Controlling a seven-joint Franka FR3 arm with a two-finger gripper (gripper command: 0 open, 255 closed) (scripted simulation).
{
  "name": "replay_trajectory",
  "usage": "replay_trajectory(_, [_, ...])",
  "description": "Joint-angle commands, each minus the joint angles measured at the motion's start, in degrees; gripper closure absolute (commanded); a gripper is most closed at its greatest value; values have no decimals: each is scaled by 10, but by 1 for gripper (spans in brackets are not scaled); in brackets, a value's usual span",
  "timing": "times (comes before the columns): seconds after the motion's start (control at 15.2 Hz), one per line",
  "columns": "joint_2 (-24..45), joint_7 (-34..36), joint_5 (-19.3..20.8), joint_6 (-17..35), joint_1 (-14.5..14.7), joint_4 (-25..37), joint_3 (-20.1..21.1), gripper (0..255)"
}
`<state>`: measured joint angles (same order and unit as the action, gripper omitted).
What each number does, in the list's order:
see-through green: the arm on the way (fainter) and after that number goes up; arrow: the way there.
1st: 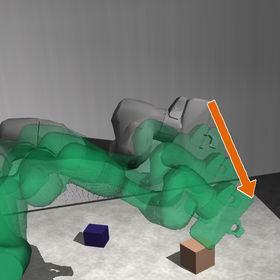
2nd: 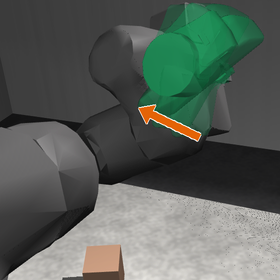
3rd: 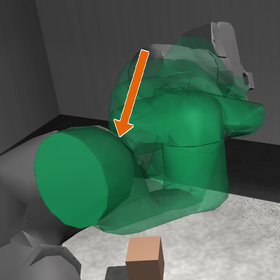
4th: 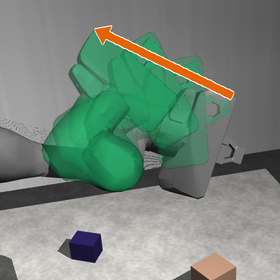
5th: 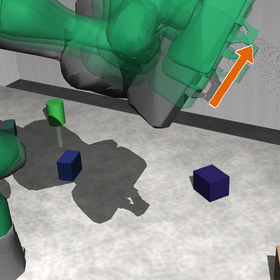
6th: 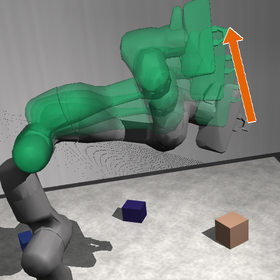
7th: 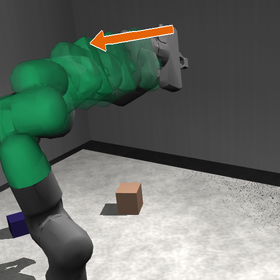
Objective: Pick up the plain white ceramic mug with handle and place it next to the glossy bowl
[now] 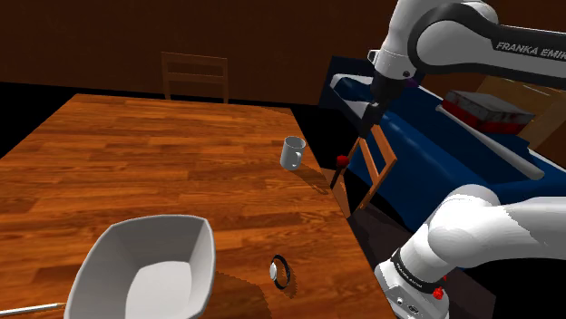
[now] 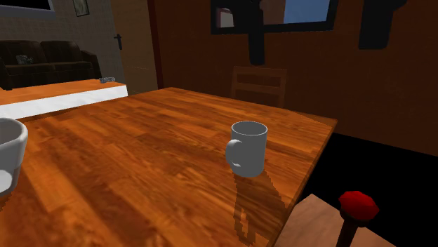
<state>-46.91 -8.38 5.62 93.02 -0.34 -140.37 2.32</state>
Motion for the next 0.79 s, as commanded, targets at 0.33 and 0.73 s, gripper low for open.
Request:
replay_trajectory(0.33, [105, -28, -2, 85, 4, 16, -21, 0])
replay_trajectory(0.73, [241, -66, -15, 169, 11, 61, -42, 0])
